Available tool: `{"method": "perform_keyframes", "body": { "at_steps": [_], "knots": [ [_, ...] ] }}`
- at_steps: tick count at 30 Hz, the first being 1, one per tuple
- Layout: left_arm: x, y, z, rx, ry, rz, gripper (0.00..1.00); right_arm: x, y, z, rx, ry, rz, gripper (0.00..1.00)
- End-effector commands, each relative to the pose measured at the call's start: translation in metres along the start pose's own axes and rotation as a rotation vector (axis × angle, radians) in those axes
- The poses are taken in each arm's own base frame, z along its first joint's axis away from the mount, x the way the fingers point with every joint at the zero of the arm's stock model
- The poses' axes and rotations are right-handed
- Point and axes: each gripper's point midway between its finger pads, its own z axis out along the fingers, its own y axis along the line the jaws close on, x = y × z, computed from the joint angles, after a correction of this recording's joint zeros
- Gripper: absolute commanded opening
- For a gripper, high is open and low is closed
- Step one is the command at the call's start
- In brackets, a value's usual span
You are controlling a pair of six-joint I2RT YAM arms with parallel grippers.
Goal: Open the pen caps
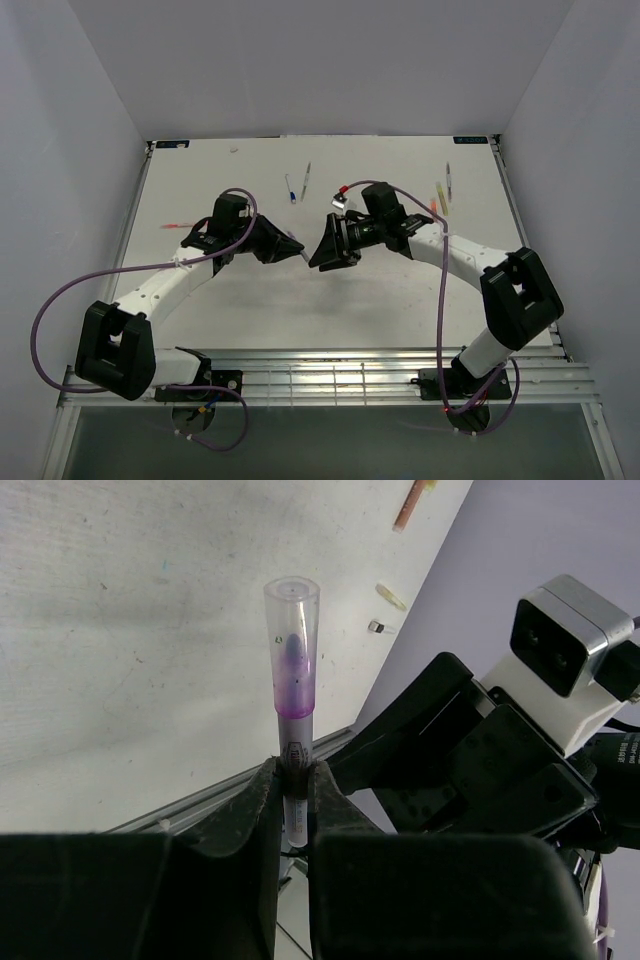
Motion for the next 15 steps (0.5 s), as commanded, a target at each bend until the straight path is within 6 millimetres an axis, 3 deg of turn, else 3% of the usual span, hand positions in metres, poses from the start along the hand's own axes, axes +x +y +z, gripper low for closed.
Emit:
{"method": "perform_keyframes", "body": {
  "at_steps": [1, 15],
  "knots": [
    [0.005, -0.021, -0.011, 0.065, 0.005, 0.017, 0.00, -0.006, 0.004, 0.009, -0.026, -0.005, -0.026, 0.60],
    [0.019, -0.023, -0.007, 0.062, 0.039, 0.027, 0.00, -0.020, 0.013, 0.026, -0.071, -0.022, -0.018, 0.46]
  ]
}}
